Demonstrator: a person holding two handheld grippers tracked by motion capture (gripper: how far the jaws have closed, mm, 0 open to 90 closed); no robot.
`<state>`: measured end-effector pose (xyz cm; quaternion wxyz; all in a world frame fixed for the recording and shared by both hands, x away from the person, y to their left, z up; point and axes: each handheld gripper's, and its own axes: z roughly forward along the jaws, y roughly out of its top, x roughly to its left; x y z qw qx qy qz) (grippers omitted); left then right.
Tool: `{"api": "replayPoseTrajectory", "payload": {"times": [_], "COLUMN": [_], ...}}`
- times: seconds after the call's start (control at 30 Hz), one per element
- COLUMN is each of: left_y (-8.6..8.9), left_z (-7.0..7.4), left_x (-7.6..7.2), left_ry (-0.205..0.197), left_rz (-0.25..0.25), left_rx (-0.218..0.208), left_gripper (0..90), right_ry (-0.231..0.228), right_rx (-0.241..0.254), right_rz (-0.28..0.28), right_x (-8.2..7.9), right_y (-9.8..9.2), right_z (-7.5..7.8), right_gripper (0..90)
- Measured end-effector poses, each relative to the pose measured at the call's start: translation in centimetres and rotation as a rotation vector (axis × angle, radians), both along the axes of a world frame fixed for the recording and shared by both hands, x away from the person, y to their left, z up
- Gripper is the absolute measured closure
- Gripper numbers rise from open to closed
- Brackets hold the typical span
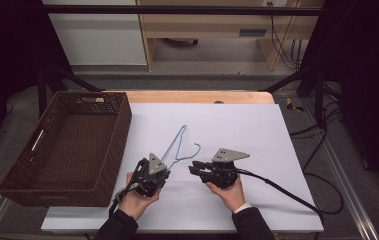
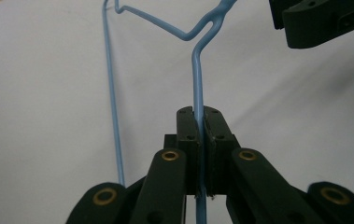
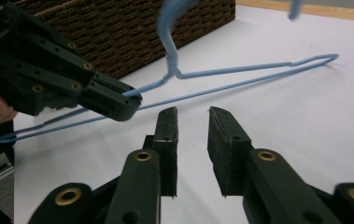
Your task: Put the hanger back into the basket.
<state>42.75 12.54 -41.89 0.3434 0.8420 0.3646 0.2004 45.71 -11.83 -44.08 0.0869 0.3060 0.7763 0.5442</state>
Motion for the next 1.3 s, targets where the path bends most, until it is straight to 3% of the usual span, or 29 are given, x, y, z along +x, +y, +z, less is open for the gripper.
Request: {"api": "replayPoseTrajectory", "payload": {"times": [0.17, 0.53, 0.93, 1.3], "left_y": [0.5, 1.6, 2.9, 4.0], "left_z": [1.0, 3.0, 5.2, 7.1], "left_x": [-0.4, -0.9, -1.4, -1.6], "left_ry": [-0.016, -0.038, -0.046, -0.065], "left_rz": [-0.013, -0.046, -0.112, -0.15], "left_rx": [-0.025, -0.101, -0.19, -0.233], "left_gripper": [87.0, 87.0, 87.0, 87.0], "right_ry": [-0.023, -0.057, -0.08, -0.086], "right_rx": [-0.012, -0.016, -0.053, -0.066], "right_rz": [-0.02, -0.111, -0.215, -0.301], "right_x": [-0.3, -0.6, -1.6, -2.9], "right_y": [-0.9, -4.9, -9.3, -12.5], "right_z": [0.6, 2.0, 3.0, 3.3], "right_gripper": [63.2, 45.2, 16.1, 3.2]}}
